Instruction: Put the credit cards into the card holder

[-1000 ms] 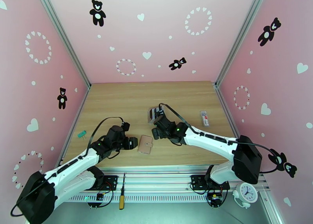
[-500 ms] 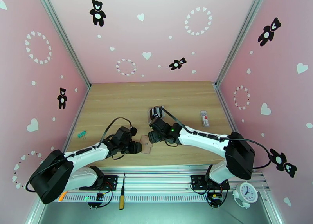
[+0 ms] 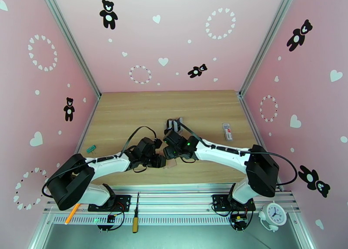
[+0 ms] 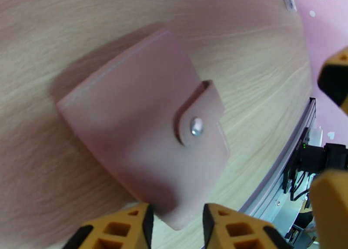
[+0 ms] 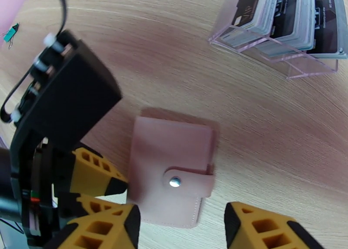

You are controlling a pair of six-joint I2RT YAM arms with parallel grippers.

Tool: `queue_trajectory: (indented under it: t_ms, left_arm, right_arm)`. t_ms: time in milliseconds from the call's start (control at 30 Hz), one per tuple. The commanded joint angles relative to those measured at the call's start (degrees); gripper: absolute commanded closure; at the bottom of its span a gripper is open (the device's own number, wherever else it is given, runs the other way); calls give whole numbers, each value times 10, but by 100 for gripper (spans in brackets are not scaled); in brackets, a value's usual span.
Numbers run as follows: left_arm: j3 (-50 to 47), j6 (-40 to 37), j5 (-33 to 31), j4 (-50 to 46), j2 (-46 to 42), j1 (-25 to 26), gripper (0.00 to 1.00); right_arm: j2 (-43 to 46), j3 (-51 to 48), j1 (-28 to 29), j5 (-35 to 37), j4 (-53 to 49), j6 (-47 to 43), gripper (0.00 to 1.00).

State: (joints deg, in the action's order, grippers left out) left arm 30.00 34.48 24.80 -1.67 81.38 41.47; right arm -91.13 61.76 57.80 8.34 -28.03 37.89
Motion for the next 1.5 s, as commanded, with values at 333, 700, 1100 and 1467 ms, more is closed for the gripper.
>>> queue_trajectory:
  t_ms: [333, 700, 1100, 1467]
  left_arm:
    - [-59, 14, -49, -16, -66, -13, 61]
    - [-76, 7, -40, -5, -62, -64, 56]
    - [-60, -4, -31, 3, -35, -72, 56]
    - [-60, -11, -27, 6, -30, -72, 56]
  right_arm:
    - [-66, 33, 18, -15, -15, -18, 59]
    - [-125, 69, 19, -18, -34, -29, 54]
    - [-139, 92, 26, 11, -81, 2, 55]
    - [-160, 92, 27, 6, -67, 9, 55]
